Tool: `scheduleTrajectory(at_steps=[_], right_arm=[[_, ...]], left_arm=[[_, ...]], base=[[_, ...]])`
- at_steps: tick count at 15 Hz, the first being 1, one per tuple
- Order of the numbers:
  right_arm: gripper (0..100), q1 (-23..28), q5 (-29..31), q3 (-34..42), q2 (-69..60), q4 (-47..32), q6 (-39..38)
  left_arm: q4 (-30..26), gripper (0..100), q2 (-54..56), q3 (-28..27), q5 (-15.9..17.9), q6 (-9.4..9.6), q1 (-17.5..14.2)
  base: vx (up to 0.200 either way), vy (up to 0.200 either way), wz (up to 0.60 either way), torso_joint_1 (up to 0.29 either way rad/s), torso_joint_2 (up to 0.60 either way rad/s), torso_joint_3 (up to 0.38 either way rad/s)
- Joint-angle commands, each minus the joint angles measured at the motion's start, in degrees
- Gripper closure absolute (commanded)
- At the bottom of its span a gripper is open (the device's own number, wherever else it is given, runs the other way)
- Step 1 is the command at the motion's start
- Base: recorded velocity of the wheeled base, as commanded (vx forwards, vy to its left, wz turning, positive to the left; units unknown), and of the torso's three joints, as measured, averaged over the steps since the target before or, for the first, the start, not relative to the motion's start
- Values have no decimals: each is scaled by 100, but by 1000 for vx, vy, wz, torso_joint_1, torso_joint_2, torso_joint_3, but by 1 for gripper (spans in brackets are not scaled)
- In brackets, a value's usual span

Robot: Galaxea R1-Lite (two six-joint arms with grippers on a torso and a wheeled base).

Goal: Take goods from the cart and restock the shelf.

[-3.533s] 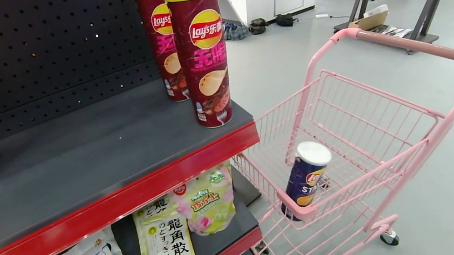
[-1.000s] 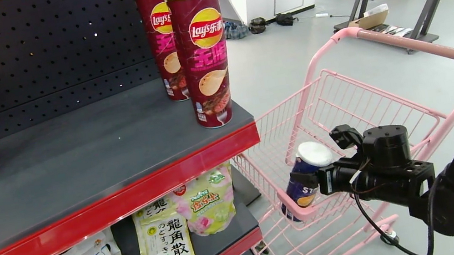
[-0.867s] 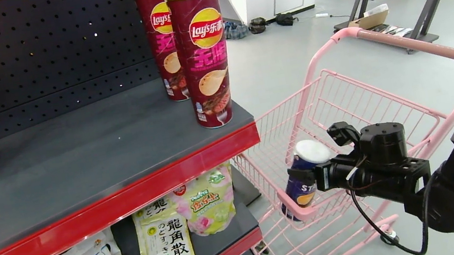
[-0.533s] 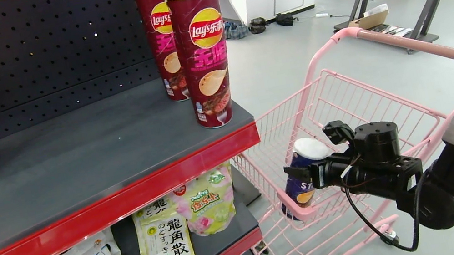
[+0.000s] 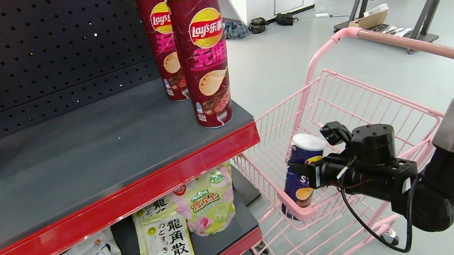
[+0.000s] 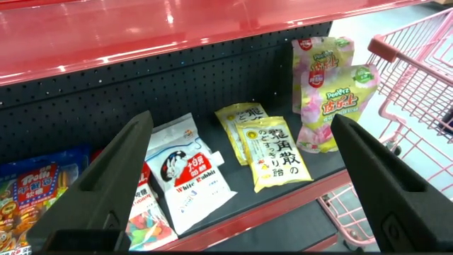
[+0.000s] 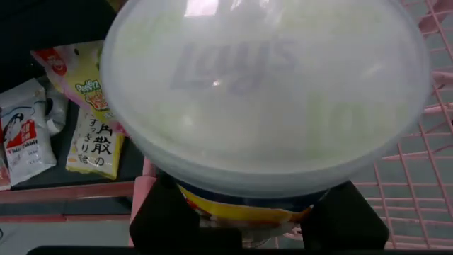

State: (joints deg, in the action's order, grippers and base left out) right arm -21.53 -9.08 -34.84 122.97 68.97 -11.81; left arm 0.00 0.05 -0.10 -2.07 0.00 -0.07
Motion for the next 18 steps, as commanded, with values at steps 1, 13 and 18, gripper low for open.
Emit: scheduleTrajectory(at_steps=[1, 13, 18], right_arm=[[100, 202, 21, -603, -660, -200, 285], [100, 668, 1207, -383, -7269, -6265, 1225], [100, 1248, 1207, 30, -9203, -8532, 1093]], left_arm=[[0, 0, -5, 1, -4, -9, -1], [-9, 0, -5, 1, 5, -18, -1], [-9, 0, -5, 1, 5, -9, -1]], base=[[0, 0, 0, 0, 0, 0], [0, 0, 0, 0, 0, 0], [0, 0, 0, 0, 0, 0]])
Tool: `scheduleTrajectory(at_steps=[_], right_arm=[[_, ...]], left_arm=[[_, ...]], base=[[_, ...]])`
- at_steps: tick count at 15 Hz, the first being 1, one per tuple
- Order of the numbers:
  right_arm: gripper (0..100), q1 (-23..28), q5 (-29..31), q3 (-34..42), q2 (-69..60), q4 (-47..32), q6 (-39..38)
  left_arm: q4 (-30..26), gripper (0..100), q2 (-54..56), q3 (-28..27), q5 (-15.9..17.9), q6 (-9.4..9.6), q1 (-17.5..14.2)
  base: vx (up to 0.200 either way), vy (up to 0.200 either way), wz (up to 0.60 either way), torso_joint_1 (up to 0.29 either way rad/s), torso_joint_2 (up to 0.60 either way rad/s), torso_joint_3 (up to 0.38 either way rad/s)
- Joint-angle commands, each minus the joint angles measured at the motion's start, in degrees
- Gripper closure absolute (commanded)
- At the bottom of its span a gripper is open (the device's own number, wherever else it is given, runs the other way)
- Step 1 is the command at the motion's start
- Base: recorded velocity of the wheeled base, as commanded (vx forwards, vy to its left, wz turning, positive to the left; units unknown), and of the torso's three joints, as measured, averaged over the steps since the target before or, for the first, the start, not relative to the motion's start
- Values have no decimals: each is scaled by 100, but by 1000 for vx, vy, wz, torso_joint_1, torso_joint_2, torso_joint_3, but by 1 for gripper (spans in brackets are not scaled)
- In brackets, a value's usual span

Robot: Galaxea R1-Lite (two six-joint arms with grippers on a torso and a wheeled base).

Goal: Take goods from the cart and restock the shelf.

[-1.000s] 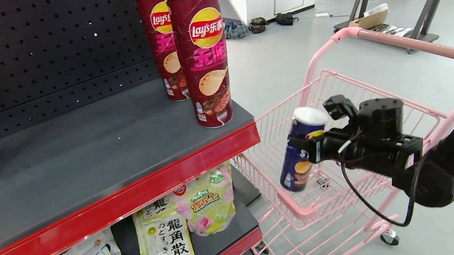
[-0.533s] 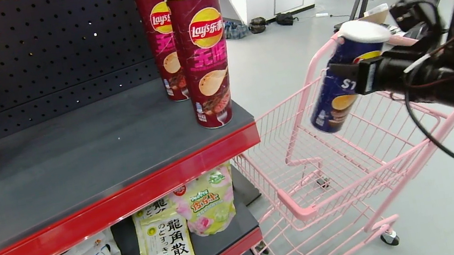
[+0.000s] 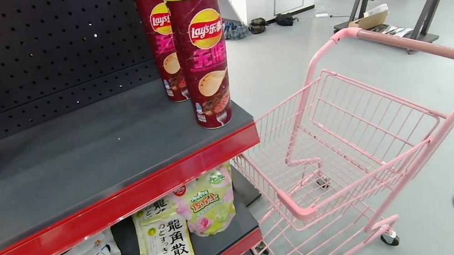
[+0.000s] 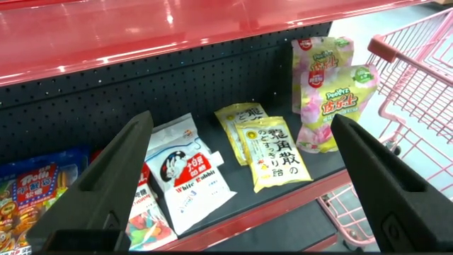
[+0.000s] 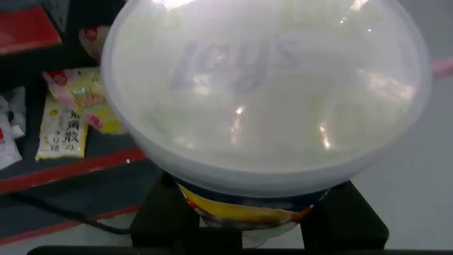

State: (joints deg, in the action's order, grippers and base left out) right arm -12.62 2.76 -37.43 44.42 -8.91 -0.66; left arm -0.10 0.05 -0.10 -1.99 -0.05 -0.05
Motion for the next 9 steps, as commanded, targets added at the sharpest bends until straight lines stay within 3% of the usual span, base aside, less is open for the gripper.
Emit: scheduleTrajectory(at_steps=[1, 7, 9], right_arm=[[100, 304, 6, 394, -1568, -893, -13], [100, 356, 76, 596, -1665, -919, 66], [100, 348, 67, 596, -1665, -911, 127]], left_arm=[[1, 0, -5, 1, -3, -4, -4], [1, 0, -5, 1, -3, -4, -4], [1, 0, -5, 1, -3, -4, -4]], base=[[0, 0, 0, 0, 0, 0], [0, 0, 0, 4, -9, -8], [0, 0, 0, 105, -359, -234]])
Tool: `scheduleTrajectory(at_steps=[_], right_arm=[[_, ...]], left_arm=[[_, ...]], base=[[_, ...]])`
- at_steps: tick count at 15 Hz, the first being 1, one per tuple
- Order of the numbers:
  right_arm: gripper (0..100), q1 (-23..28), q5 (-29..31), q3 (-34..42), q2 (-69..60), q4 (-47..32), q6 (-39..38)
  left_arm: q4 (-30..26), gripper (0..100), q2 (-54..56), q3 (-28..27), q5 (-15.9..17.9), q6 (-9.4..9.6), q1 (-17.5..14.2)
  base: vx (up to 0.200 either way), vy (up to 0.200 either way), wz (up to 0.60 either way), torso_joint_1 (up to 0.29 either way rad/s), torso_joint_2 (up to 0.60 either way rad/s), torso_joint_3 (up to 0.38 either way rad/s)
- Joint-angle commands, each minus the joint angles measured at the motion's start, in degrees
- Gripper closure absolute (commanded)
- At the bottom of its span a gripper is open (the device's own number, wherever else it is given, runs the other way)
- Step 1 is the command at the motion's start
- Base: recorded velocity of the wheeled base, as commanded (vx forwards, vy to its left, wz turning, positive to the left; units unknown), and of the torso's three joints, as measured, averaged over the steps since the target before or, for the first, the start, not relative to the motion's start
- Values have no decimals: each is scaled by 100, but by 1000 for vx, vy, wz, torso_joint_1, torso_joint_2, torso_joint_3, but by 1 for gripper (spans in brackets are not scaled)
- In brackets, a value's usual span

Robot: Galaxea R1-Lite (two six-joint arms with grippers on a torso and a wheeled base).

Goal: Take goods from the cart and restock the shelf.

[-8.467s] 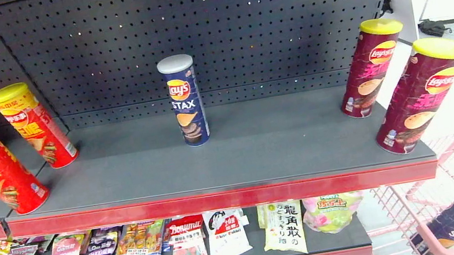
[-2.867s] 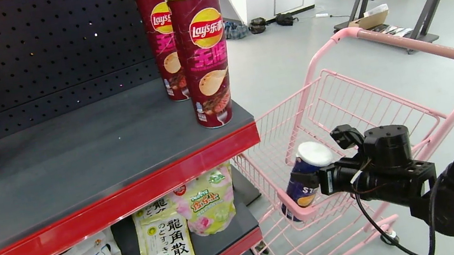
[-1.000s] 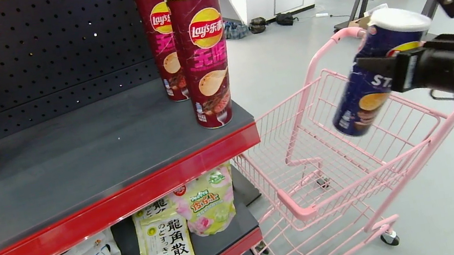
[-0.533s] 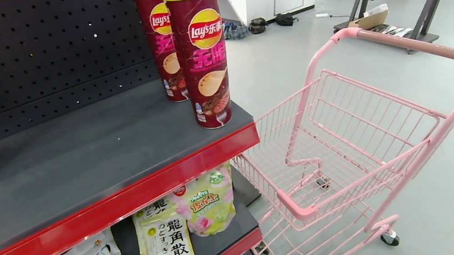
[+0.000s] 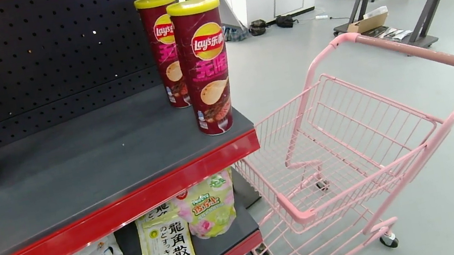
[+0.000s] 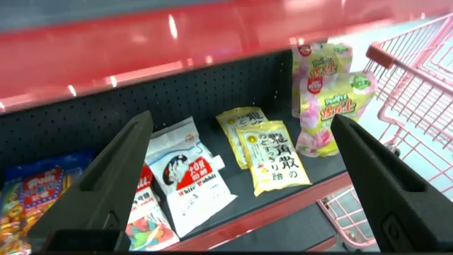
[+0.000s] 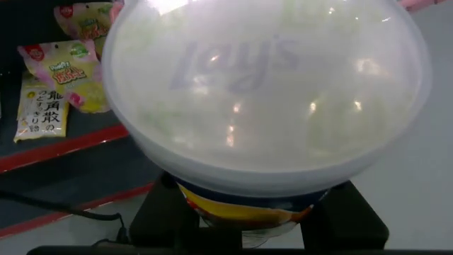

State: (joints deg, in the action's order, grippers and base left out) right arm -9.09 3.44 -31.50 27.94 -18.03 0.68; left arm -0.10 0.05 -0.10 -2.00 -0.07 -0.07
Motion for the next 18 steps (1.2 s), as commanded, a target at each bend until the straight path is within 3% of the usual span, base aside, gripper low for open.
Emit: scheduleTrajectory(at_steps=[1, 8, 18], right_arm=[[100, -5, -1, 4, -17, 1, 20], [100, -5, -1, 65, -17, 28, 108], [100, 4, 61, 91, 18, 36, 398]], left_arm=[[1, 0, -5, 1, -2, -1, -1], [1, 0, -5, 1, -2, -1, -1], [1, 0, -5, 1, -2, -1, -1]], base=[[0, 0, 0, 168, -491, -320], [0, 0, 0, 207, -565, -353], [0, 0, 0, 146, -362, -213]])
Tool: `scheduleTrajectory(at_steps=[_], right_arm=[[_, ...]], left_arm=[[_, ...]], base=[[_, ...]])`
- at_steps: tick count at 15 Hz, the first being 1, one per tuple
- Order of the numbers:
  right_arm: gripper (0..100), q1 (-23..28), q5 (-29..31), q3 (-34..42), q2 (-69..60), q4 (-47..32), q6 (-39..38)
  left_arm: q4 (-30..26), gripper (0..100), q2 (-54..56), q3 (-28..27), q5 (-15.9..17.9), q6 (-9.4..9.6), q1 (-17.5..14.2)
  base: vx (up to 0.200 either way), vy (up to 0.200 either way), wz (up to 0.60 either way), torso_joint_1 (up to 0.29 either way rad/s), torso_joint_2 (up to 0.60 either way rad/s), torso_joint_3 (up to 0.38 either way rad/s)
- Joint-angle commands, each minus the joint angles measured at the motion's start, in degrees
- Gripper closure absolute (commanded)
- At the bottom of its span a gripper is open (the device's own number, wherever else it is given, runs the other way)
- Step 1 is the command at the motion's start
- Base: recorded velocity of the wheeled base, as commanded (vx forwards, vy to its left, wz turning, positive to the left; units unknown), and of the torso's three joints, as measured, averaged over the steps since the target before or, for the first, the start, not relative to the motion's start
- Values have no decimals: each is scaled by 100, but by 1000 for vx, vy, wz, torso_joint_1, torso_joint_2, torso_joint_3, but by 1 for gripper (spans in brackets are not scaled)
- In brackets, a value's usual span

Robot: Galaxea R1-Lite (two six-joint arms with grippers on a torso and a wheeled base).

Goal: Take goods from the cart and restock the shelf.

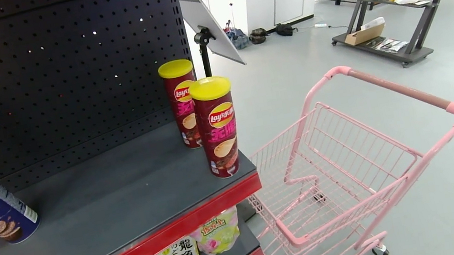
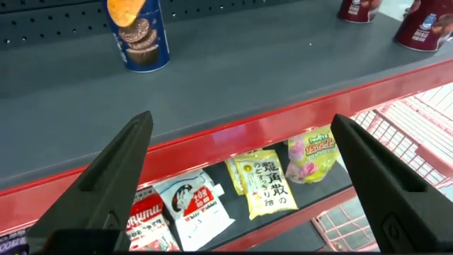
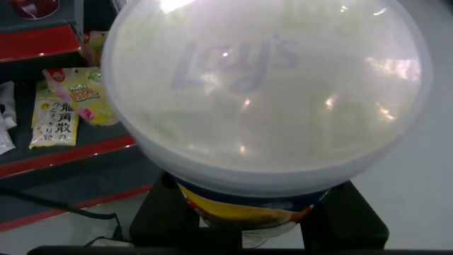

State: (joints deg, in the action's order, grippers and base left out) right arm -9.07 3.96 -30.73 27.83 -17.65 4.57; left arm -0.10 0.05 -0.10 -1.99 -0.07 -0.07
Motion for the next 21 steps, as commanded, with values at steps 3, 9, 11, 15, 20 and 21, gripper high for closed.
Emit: scheduleTrajectory(at_steps=[3, 9, 11, 15, 20, 21], right_arm=[[100, -7, 70, 85, -6, 7, 17], [100, -7, 61, 85, -32, 25, 70], [100, -16, 52, 120, -94, 34, 97], [100, -121, -133, 437, -955, 25, 53], [100, -192, -133, 858, -1711, 16, 97], [100, -227, -141, 911, -1790, 34, 97]], left_arm=[[1, 0, -5, 1, -3, -1, -1], [1, 0, -5, 1, 14, -1, -1], [1, 0, -5, 1, 14, -1, -1], [1, 0, -5, 1, 23, 7, -1], [1, 0, -5, 1, 23, 7, -1], [1, 0, -5, 1, 23, 7, -1]], base=[[0, 0, 600, 15, -32, -20], [0, 0, 600, 2, 1, 2], [0, 0, 600, 2, 2, 5], [0, 50, 0, 1, 1, 1], [0, 200, 0, 2, 3, 6], [0, 200, 0, -2, -2, 7]])
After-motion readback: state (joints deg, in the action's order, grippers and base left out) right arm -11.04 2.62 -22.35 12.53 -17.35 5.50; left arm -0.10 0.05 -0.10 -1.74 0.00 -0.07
